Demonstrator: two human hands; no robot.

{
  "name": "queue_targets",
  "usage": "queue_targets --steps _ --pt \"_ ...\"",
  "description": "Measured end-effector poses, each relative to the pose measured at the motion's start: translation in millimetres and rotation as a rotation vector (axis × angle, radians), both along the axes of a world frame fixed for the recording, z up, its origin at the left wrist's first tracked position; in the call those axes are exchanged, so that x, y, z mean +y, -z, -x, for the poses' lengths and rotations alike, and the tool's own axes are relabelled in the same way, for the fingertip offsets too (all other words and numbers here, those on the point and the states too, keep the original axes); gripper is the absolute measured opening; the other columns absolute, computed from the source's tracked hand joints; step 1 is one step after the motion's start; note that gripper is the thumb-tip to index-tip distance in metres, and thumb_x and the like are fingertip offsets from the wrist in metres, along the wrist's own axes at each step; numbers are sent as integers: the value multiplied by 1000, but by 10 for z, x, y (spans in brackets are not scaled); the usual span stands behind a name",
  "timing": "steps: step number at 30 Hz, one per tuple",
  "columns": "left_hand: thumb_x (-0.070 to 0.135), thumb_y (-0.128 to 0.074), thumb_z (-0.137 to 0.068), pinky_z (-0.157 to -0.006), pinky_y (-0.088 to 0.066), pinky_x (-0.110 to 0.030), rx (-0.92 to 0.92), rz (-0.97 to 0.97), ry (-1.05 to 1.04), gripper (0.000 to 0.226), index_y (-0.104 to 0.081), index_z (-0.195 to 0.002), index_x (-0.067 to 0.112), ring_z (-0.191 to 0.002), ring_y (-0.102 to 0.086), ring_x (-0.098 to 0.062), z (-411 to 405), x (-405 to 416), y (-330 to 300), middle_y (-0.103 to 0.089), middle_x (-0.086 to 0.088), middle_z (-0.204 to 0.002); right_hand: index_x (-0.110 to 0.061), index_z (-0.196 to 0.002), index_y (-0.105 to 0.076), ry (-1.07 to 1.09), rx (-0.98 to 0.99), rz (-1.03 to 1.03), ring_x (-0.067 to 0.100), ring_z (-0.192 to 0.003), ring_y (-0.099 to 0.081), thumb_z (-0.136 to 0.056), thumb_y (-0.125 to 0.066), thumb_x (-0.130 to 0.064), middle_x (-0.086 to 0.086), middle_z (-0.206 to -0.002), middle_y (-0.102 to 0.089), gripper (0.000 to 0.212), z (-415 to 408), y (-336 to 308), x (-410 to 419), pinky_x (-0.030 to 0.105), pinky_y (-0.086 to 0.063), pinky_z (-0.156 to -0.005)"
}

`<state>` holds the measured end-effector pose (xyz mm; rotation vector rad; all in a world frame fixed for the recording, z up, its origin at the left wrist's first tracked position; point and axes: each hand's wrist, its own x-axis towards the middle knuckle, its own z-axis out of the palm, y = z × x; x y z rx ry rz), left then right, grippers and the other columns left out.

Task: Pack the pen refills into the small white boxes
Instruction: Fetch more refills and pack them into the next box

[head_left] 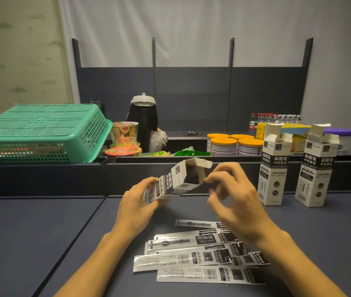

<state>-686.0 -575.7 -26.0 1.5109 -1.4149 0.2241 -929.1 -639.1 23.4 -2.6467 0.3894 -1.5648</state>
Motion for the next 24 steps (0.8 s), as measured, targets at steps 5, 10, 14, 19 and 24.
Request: queue_targets --steps 5,10,14,19,24 --pt "21 -78 -76 -81 -47 -10 65 9 -9 49 -57 -120 26 -102 -60 -5 -29 15 -10 -64 14 -115 -28 -99 -64 189 359 -266 5 -77 -52 -90 -56 -31 -12 -96 -55 12 121 71 -211 29 -48 -73" --pt "33 -79 -74 -82 -52 -24 80 8 2 50 -57 -119 28 -100 -61 -4 -24 19 2 -65 15 -112 -23 -114 -62 414 874 -409 20 -105 -49 -95 -51 -46 0 -110 -51 32 152 199 -278 34 -44 -84" --pt "33 -81 -73 -83 -53 -28 86 17 -10 51 -58 -118 28 -99 -61 -4 -26 26 12 -66 15 -111 -23 -115 -68 373 876 -397 20 -108 -53 -95 -55 -42 -1 -114 -59 30 153 194 -250 35 -45 -89" --pt "24 -80 -74 -84 -52 -26 102 16 -5 50 -58 -119 25 -99 -61 -6 -14 59 4 -66 12 -111 -22 -98 -60 360 807 -357 18 -96 -55 -92 -59 -38 -4 -104 -60 17 141 166 -207 32 -45 -84" --pt "21 -79 -74 -85 -52 -25 117 7 -4 51 -58 -120 23 -101 -61 -8 -17 69 4 -66 10 -112 -32 -99 -55 304 662 -328 16 -89 -57 -99 -49 -25 -8 -100 -61 9 177 137 -188 32 -48 -76"
